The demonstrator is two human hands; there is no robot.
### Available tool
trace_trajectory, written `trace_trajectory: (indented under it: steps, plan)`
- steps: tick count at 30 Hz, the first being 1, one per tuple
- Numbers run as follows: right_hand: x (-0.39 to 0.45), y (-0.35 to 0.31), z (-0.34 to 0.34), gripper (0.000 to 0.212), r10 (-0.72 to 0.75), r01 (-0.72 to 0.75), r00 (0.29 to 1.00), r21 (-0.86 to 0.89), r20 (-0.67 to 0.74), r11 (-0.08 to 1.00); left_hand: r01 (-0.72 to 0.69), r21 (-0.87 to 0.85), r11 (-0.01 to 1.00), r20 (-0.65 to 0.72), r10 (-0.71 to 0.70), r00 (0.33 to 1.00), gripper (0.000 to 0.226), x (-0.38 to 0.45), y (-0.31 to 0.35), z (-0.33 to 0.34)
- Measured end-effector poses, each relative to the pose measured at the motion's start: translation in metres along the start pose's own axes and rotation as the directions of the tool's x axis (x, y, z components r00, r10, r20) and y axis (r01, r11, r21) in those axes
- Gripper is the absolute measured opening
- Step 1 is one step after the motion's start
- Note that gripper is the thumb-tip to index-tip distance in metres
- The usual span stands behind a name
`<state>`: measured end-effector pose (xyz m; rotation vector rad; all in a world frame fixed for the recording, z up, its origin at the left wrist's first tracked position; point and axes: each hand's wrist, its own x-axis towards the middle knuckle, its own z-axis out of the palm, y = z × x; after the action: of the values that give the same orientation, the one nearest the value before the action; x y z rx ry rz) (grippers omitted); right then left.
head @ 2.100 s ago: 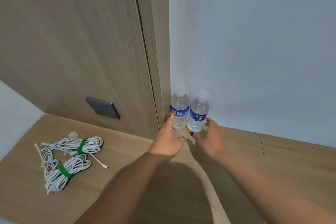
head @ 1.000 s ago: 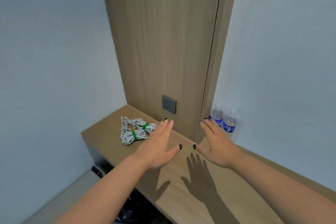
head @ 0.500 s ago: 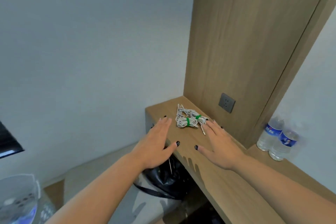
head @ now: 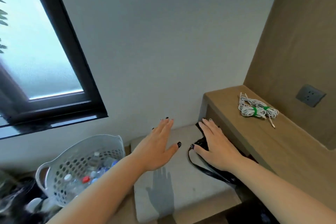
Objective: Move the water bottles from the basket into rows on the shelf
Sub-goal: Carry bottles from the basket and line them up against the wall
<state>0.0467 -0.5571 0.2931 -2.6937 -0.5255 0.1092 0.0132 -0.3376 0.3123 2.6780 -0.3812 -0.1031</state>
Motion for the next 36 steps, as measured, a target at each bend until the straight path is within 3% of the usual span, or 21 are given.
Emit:
trace_trajectory:
  steps: [11,17,24,36]
  plan:
    - [0.054,-0.121,0.080,0.080,-0.183,0.181,0.972,0.028,0.148,0.983,0.236,-0.075,0.969,-0.050,-0.240,0.970,0.075,-0.085,-0.114,-0.028]
    - [0.092,-0.152,0.123,0.080,-0.289,0.285,0.921,0.053,0.262,0.957,0.360,-0.145,0.922,-0.102,-0.376,0.921,0.069,-0.107,-0.161,-0.026]
    - [0.137,-0.171,0.162,0.079,-0.379,0.353,0.848,0.140,0.369,0.925,0.528,-0.173,0.832,-0.065,-0.544,0.836,0.070,-0.112,-0.212,-0.009]
    - [0.182,-0.199,0.230,0.079,-0.361,0.387,0.774,0.064,0.521,0.920,0.643,-0.221,0.733,0.046,-0.651,0.758,0.070,-0.125,-0.291,0.021]
